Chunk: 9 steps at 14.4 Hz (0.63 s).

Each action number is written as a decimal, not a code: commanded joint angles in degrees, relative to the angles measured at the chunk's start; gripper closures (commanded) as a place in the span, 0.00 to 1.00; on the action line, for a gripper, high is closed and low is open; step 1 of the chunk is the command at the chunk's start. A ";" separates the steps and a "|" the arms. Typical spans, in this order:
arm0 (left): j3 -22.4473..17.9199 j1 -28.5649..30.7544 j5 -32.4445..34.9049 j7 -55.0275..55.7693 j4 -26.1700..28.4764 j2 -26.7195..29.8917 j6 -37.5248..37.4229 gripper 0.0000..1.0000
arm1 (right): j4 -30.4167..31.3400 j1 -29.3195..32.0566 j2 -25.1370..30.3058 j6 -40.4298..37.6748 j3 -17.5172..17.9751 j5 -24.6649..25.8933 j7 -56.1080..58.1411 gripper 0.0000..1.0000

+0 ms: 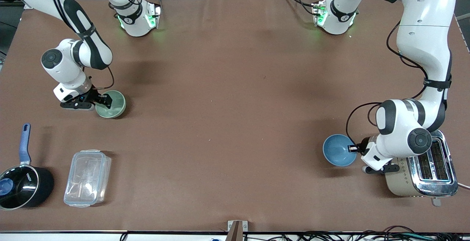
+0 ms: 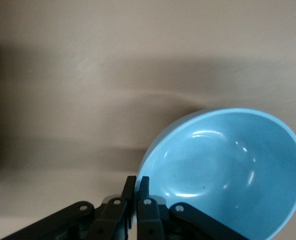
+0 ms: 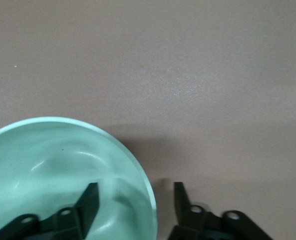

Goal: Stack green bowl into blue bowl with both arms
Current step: 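Grasp the green bowl rim with the right gripper while the left grasps the blue bowl, then slide the green bowl and blue bowl toward each other at table center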

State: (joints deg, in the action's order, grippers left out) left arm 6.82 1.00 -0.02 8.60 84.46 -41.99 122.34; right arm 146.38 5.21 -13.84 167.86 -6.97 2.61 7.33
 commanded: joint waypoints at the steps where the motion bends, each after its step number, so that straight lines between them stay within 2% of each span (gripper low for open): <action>1: 4.33 -0.30 -0.60 4.65 -0.17 2.26 -1.05 1.00 | 0.66 1.29 1.88 -0.51 0.82 0.46 -1.43 1.00; 3: 8.63 -0.56 -0.60 8.34 -0.35 3.49 -2.80 1.00 | -0.56 0.76 4.24 -5.14 0.91 0.46 -2.40 1.00; 5: 14.08 -1.43 0.01 15.44 -0.17 3.41 -2.89 1.00 | -4.15 0.15 6.88 -13.65 1.08 0.20 -3.01 1.00; 7: 14.98 -6.60 0.02 22.30 -0.26 2.71 -2.37 1.00 | -10.99 -1.51 9.52 -26.90 1.17 -0.24 -4.77 1.00; 9: 14.72 -13.19 0.02 27.24 -1.05 1.48 -0.10 1.00 | -20.73 -5.19 9.97 -41.23 1.26 -2.16 -8.62 1.00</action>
State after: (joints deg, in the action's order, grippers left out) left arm 22.17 -6.74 -0.03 31.38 84.08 -39.62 120.45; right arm 133.79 3.39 -5.17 138.04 -5.95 2.17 2.82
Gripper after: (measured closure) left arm 0.956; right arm 0.947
